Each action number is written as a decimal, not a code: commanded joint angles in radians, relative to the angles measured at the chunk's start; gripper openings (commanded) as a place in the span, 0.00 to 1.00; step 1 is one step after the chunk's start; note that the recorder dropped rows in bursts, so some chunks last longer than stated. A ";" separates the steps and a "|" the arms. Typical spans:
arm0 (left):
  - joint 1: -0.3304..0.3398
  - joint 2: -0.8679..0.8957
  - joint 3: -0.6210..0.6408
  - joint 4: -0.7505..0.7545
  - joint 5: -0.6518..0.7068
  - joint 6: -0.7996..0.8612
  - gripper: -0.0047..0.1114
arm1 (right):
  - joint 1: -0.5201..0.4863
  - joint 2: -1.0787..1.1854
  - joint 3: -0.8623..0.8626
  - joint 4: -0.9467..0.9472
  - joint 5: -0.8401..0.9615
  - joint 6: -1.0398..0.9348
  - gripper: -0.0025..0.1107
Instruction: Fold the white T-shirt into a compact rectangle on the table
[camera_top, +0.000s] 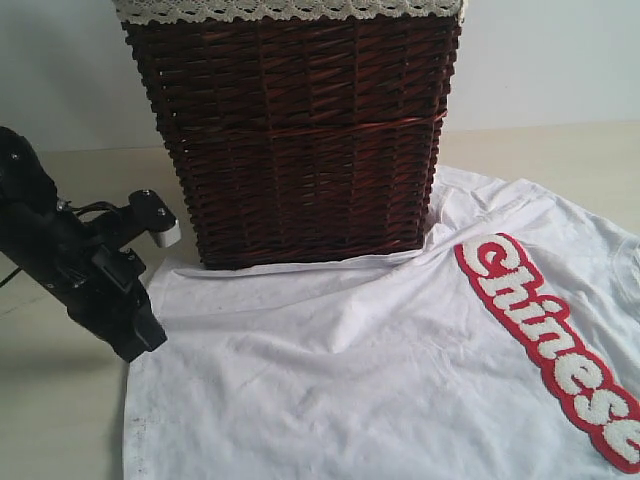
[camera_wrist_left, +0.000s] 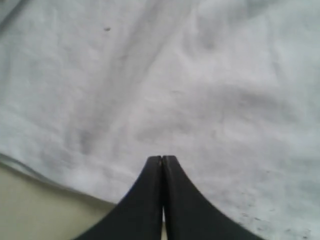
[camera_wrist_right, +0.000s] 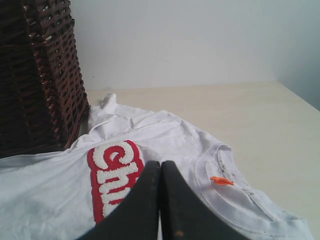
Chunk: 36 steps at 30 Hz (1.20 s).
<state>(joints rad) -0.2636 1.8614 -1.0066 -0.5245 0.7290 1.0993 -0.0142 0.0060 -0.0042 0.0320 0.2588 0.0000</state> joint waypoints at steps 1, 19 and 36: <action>0.002 -0.061 0.003 -0.096 0.084 0.033 0.04 | -0.003 -0.006 0.004 -0.004 -0.001 -0.006 0.02; -0.121 -0.205 0.140 -0.337 0.160 0.277 0.28 | -0.003 -0.006 0.004 -0.004 -0.001 -0.006 0.02; -0.126 -0.245 0.181 -0.361 0.160 0.301 0.34 | -0.003 -0.006 0.004 -0.004 -0.001 -0.006 0.02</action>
<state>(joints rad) -0.3827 1.6199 -0.8300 -0.9032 0.8976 1.3763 -0.0142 0.0060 -0.0042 0.0320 0.2588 0.0000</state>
